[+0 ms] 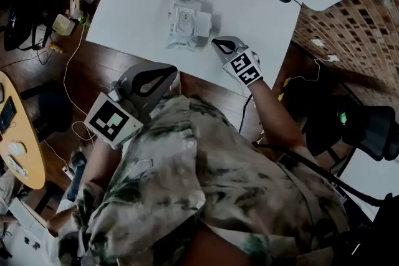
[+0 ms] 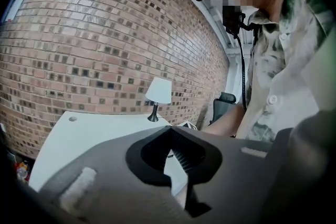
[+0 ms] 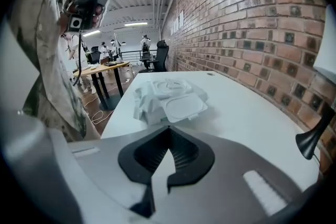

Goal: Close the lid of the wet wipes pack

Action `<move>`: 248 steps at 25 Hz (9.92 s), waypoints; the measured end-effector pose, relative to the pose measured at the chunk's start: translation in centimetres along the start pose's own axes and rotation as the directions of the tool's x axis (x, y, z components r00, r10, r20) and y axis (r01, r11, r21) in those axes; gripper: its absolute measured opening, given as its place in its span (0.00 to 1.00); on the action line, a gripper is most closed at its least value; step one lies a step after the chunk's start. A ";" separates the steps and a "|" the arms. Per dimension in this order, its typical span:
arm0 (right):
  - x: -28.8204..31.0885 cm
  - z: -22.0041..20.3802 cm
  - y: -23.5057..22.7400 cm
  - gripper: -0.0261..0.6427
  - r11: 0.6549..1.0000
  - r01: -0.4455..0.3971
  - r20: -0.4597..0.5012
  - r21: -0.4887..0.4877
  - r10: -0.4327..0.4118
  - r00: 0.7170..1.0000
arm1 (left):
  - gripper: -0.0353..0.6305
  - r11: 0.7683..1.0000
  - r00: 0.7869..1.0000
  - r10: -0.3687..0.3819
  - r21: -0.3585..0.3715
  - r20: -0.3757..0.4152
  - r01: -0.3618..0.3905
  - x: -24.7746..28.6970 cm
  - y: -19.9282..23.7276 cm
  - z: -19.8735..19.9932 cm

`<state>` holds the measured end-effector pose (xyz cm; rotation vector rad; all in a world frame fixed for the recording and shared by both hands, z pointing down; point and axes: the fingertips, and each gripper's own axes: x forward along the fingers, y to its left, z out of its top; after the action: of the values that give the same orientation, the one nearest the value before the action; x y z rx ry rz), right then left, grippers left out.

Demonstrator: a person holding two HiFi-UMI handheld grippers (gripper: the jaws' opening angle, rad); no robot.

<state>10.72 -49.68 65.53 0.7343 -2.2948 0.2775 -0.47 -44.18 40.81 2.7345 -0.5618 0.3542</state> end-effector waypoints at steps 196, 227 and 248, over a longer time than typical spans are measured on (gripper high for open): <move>-57.1 -15.8 76.3 0.05 0.998 0.055 0.353 -0.012 -0.047 0.935 | 0.06 0.995 0.999 -0.019 0.104 0.044 0.014 -28.4 -78.9 -25.3; -53.5 -7.8 90.1 0.05 0.992 0.127 0.385 -0.027 -0.107 0.917 | 0.06 0.995 0.996 -0.073 0.077 0.057 0.068 -43.0 -78.1 -30.8; -57.7 -13.1 81.9 0.05 0.989 0.143 0.404 -0.048 -0.112 0.908 | 0.06 0.993 0.998 -0.056 0.111 0.037 0.051 -33.0 -80.1 -27.7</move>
<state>4.99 46.94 36.43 0.9703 -2.6076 -0.0281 -1.18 46.53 35.07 2.8622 -0.4919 0.3262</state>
